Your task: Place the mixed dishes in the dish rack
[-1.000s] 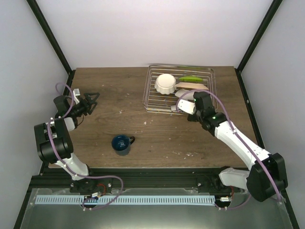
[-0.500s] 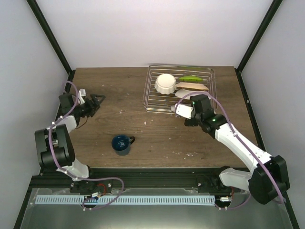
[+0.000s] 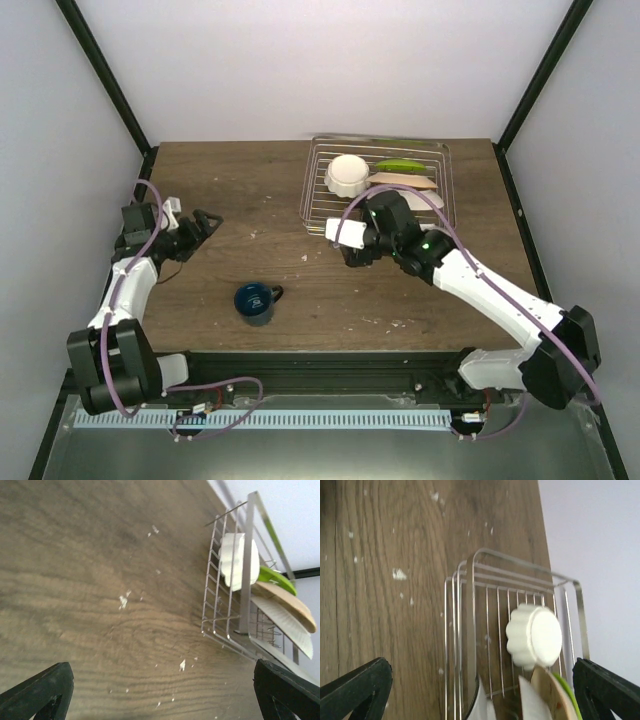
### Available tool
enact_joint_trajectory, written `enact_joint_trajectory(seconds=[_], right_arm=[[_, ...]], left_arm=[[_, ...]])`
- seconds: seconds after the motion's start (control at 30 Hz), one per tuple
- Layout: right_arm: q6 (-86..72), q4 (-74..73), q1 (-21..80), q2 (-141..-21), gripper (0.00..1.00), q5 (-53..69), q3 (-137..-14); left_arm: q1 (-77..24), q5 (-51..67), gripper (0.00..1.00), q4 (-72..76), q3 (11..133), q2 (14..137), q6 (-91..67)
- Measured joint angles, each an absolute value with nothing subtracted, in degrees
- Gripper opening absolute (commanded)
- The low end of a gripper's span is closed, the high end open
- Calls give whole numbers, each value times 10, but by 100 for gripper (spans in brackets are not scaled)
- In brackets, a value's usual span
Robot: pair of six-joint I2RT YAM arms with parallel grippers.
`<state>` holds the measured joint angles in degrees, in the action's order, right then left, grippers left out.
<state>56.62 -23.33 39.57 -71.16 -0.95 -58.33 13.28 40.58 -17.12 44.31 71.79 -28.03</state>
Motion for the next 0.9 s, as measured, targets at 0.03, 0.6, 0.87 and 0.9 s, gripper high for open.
enact_joint_trajectory(seconds=[0.03, 0.6, 0.87, 0.9], right_arm=[[561, -230, 400, -719, 100, -2, -594], [365, -166, 407, -932, 98, -39, -908], [328, -163, 407, -957, 98, -85, -957], [325, -163, 407, -959, 98, -90, -957]], left_arm=[[132, 400, 100, -187, 443, 711, -277], [51, 280, 100, -470, 441, 662, -238], [3, 246, 100, -529, 421, 644, -238], [-8, 242, 100, -536, 419, 646, -238]])
